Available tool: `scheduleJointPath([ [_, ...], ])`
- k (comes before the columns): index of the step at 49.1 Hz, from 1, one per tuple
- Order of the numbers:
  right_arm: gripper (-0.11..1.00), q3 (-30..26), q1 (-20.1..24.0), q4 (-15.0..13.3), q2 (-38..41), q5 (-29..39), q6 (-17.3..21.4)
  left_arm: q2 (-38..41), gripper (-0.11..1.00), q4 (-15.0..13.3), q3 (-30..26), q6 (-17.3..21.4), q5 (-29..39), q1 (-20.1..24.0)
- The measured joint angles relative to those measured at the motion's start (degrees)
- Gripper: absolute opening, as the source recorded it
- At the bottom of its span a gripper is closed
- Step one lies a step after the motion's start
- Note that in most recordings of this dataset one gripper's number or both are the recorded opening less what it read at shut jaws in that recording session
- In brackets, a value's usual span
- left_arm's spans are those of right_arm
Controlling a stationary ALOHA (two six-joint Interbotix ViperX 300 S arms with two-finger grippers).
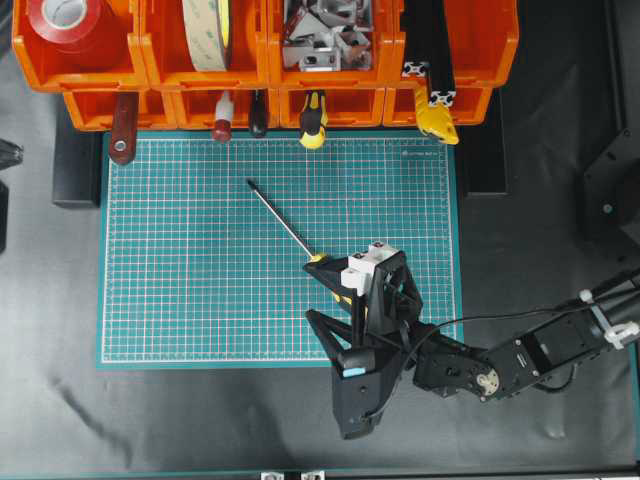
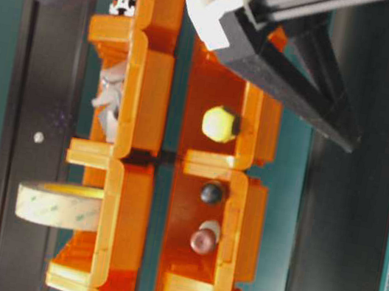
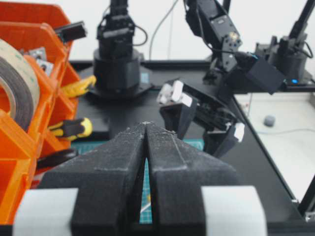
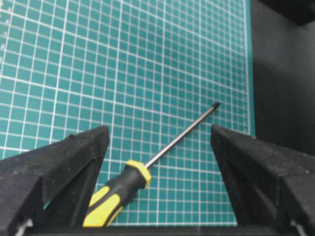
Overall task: Pick screwdriver from container rack with right arm.
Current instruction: 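Open the right gripper and release the screwdriver on the mat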
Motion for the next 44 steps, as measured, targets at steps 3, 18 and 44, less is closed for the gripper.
scheduleJointPath([
  [3,0.81,0.00,0.00,0.09,0.00,0.00,0.00,0.00,0.00,0.00,0.00,0.00,0.00,0.00],
  [18,0.81,0.00,0.35,0.09,0.00,2.46,1.41,0.00,0.00,-0.09,0.00,0.00,0.00,0.00],
  [44,0.81,2.90,2.99,0.09,-8.53,7.38,10.90,-0.09,0.00,0.00,0.00,0.00,2.37,-0.09],
])
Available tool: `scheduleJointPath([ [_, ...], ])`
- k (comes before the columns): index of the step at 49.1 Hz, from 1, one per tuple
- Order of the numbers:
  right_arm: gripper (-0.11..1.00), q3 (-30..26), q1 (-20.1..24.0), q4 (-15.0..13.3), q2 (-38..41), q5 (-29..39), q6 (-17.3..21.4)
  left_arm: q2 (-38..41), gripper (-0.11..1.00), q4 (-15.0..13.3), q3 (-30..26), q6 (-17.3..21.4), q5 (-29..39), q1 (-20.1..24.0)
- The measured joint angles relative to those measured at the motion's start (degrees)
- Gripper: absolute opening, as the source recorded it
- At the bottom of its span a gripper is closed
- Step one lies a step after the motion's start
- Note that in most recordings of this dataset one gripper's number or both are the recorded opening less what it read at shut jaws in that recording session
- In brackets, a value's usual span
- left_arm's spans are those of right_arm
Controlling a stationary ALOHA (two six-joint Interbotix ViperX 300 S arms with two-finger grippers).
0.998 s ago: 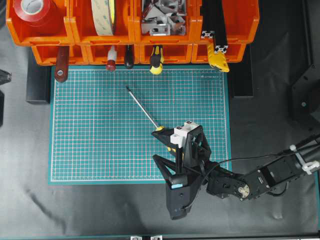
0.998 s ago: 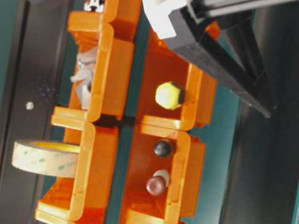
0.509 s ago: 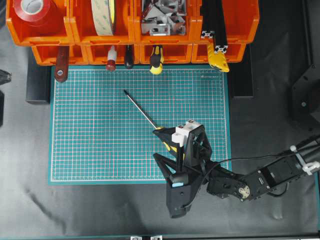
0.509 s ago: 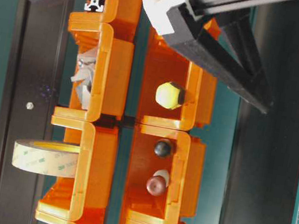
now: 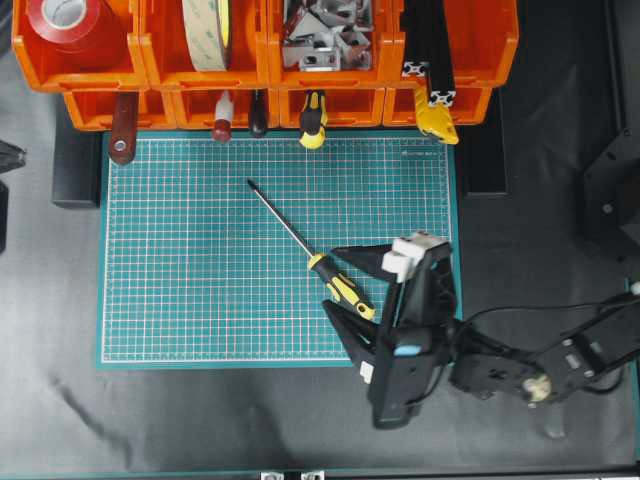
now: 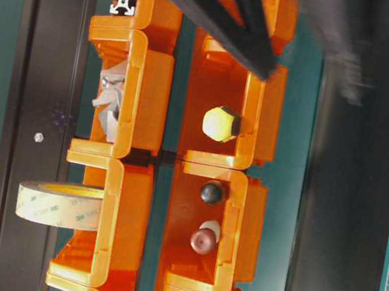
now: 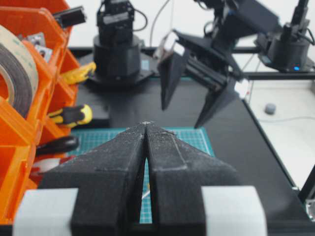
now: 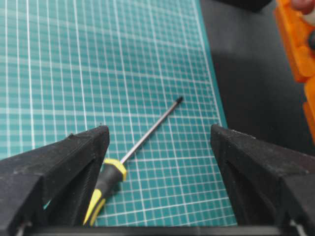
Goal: Pick screwdriver from container rack with right arm.
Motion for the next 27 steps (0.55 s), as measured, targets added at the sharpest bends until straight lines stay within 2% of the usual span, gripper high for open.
scheduleJointPath([
  [6,0.80,1.85,-0.62,-0.09,-3.96,-0.97,4.75,-0.26,0.00,-0.09,0.00,-0.97,0.00,0.09],
  [11,0.80,3.43,-0.88,-0.35,-6.77,-2.20,7.12,-0.18,0.00,-0.09,0.00,-1.49,0.00,0.09],
  [27,0.80,4.39,-0.97,-0.62,-8.44,-12.13,7.56,-0.18,0.00,-0.09,0.00,-1.58,0.00,0.09],
])
